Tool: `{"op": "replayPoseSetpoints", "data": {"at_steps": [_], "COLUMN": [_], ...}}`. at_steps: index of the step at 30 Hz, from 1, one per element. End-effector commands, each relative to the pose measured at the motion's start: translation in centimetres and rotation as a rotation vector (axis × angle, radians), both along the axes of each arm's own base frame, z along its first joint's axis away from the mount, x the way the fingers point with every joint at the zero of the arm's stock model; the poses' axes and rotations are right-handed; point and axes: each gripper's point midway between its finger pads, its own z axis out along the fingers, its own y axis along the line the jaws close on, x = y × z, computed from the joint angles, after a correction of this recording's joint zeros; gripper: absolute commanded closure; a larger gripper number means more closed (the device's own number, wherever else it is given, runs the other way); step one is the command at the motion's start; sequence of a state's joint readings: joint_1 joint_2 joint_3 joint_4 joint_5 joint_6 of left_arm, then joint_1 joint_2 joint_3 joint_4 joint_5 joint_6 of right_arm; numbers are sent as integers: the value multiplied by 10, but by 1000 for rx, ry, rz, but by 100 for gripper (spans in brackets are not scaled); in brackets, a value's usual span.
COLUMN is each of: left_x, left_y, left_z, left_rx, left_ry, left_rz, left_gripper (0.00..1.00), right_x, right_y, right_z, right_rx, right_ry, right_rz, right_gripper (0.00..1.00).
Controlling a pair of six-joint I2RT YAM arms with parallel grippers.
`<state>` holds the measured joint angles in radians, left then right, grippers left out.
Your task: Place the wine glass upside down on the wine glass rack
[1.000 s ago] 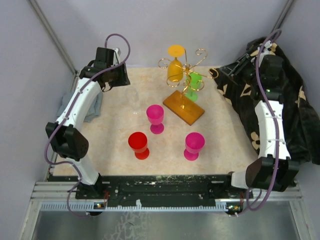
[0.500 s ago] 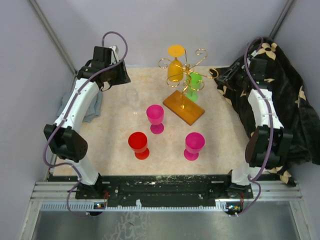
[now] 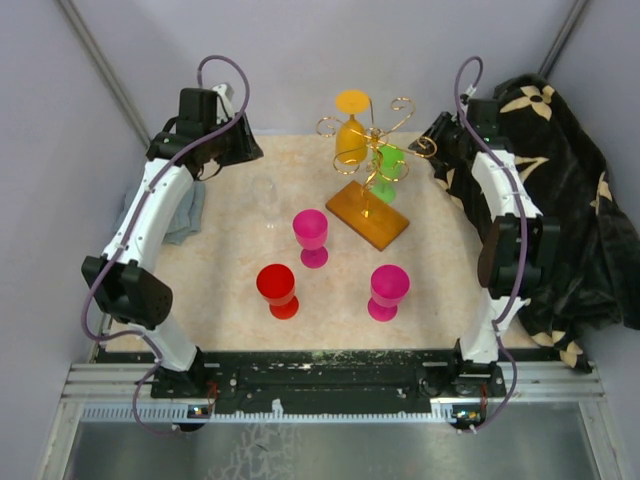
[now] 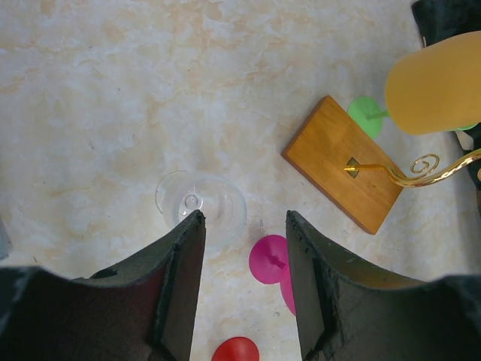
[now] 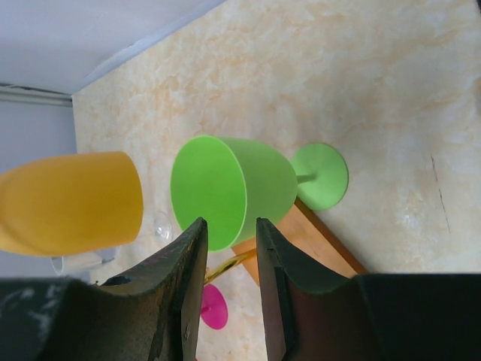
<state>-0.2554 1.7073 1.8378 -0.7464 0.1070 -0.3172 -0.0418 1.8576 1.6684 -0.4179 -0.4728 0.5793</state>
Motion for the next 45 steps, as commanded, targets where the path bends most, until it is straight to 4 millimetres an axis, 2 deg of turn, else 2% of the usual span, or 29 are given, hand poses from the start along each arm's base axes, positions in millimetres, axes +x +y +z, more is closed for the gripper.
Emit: {"op": "replayPoseSetpoints", "data": {"at_steps": [1,7,18,22,31,33,38,45], "left_x": [-6,-9,-10,-11,-11,-10,-10,-11], "left_y": [1,2,4,5,4,4,4,4], "left_z": [33,35,30,29,29,30,30,29], "left_rx": [-34,-31,-25,-24,-31,-31,-32,-39], "left_ry": [-73,-76,-68,-67,-69,-72,-74,-73], "left_rz": [-6,-2,4,4,-2,-1,-2,-4], "left_gripper": [46,46,46,46,46,46,46,46], "right_x": [17,23,24,23,17,16,13,9], "right_y": [5,12,30,29,21,18,10,2], "right_z": [12,-4,-15,-18,-41,-43,-46,-52], "right_rx": [-30,-42,-72,-81,-134,-144,-185,-228], "right_ry": [-44,-19,-5,0,72,82,101,127], "right_rz": [29,45,83,84,60,52,25,2], "right_gripper": [67,66,66,66,67,70,88,100]}}
